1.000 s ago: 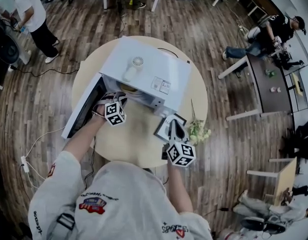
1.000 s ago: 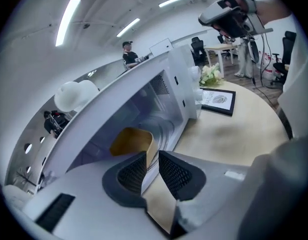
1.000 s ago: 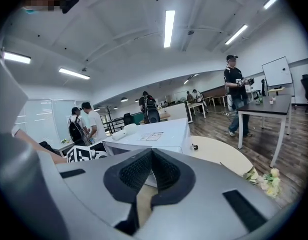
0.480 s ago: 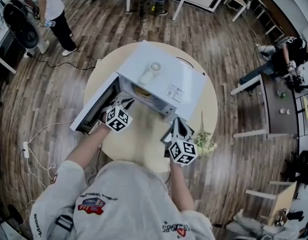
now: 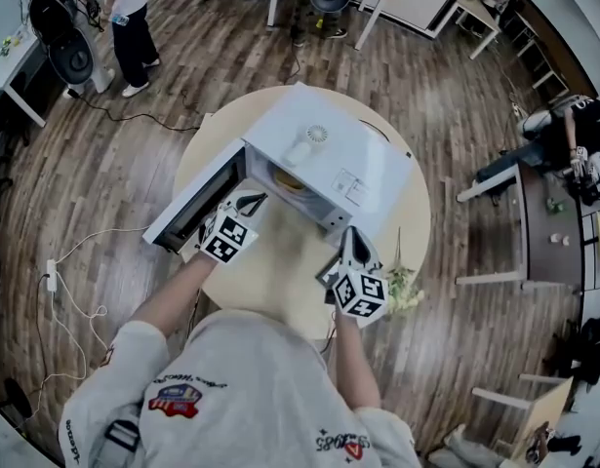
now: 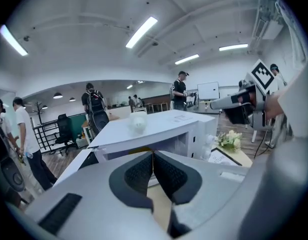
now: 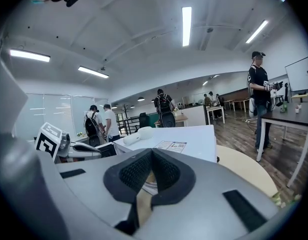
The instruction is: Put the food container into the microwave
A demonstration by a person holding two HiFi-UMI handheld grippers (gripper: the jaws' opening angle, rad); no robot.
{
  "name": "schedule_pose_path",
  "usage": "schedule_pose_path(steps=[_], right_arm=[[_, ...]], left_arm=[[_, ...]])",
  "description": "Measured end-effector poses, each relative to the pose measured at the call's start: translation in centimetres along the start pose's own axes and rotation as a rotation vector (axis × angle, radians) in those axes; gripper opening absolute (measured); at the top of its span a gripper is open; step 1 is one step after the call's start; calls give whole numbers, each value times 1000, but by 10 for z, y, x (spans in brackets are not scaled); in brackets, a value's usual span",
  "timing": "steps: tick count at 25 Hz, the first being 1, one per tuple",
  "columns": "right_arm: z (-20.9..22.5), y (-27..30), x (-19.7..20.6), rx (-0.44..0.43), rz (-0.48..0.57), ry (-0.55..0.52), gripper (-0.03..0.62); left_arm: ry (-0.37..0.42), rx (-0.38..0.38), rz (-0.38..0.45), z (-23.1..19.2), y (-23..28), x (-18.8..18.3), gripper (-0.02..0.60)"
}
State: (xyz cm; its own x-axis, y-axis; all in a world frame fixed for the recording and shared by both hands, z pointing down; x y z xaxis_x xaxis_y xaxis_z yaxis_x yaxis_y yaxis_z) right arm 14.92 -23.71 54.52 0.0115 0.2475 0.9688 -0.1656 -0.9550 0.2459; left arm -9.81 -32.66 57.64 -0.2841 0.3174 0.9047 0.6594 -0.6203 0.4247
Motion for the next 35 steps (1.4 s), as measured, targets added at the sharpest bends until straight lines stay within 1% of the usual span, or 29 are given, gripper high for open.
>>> schedule_pose_path(steps=[2, 6, 11, 15, 25, 35], right_arm=[[1, -1, -2, -1, 12, -17, 5], [4, -4, -8, 2, 40, -39, 5], [6, -6, -22, 4, 70, -57, 5], [9, -5, -22, 17, 85, -73, 5], [10, -13, -22, 43, 110, -105, 5], [6, -14, -21, 45, 117, -117, 3]], left_arm=[[-36, 5, 47, 1, -7, -9, 8], [-79, 10, 114, 0, -19, -25, 5], [-75, 16, 187, -2, -32, -49, 5], [-89, 17, 218, -6, -35, -51, 5], [-170, 0, 275, -7, -41, -57, 5], [-156, 9, 279, -3, -42, -59, 5]])
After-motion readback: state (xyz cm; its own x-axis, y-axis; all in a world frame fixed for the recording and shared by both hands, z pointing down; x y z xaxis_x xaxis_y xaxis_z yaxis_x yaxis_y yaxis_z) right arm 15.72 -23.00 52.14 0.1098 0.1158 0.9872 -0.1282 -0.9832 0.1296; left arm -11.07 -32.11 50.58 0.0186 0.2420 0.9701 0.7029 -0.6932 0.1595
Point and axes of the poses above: the fingertips, and each gripper's own axes: y forward along the fingers, z to its right, x out of its underside, the point moved 6 cm from there along -y, backward along the fingers, and after that the axes turned 10 degrees about -y, right-handed, at the moved point
